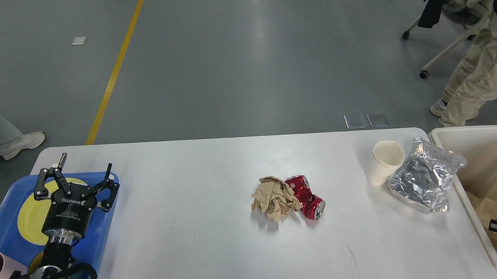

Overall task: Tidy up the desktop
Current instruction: 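Open the right gripper to drop the paper bag into the bin, then move the right gripper over to the white paper cup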

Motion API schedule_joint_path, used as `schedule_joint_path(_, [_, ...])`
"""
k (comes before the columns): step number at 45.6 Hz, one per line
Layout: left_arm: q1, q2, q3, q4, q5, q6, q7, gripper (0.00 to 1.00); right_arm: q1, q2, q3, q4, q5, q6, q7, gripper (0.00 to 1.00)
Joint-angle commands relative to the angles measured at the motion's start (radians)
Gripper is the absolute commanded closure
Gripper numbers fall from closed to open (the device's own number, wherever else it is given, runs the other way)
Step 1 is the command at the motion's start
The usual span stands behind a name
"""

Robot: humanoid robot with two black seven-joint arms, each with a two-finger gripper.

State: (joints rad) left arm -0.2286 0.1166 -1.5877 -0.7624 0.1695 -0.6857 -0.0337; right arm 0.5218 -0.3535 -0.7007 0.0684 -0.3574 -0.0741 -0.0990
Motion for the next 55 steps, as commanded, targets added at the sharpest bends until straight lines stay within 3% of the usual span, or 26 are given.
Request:
schedule_joint_path(1, [0.0, 0.0, 0.0, 0.0, -0.001, 0.0, 0.0, 0.03, -0.011, 0.001, 0.001, 0.007, 0.0, -0.026, 0.001, 0.0])
schedule_joint_path(28, [0.0, 0.0, 0.0, 0.0, 0.001, 0.0, 0.0, 0.03, -0.016, -0.021, 0.003, 0.048, 0.0, -0.023, 0.002, 0.0])
schedule_joint_path(33, [0.0, 0.0, 0.0, 0.0, 0.001, 0.0, 0.0, 0.03, 0.026, -0.116, 0.001, 0.195, 0.0, -0.019, -0.005, 0.0])
schedule_joint_path(38, [0.0, 0.0, 0.0, 0.0, -0.001, 0.0, 0.0, 0.03, 0.168, -0.258, -0.019, 0.442, -0.012, 0.007, -0.016, 0.0])
schedule_joint_path(45, [0.0, 0.0, 0.0, 0.0, 0.001, 0.0, 0.0, 0.03, 0.452, -0.403, -0.17, 0.741, -0.029, 0.083, -0.117, 0.0])
schedule_joint_path(50, [0.0, 0.0, 0.0, 0.0, -0.001, 0.0, 0.0, 0.03, 0.743, -0.412, -0.408, 0.936, -0.029, 0.178, -0.127, 0.0])
schedule_joint_path(55, [0.0, 0.0, 0.0, 0.0, -0.001, 0.0, 0.0, 0.03, 1.027, -0.351, -0.589, 1.073, -0.023, 0.342, -0.127, 0.0])
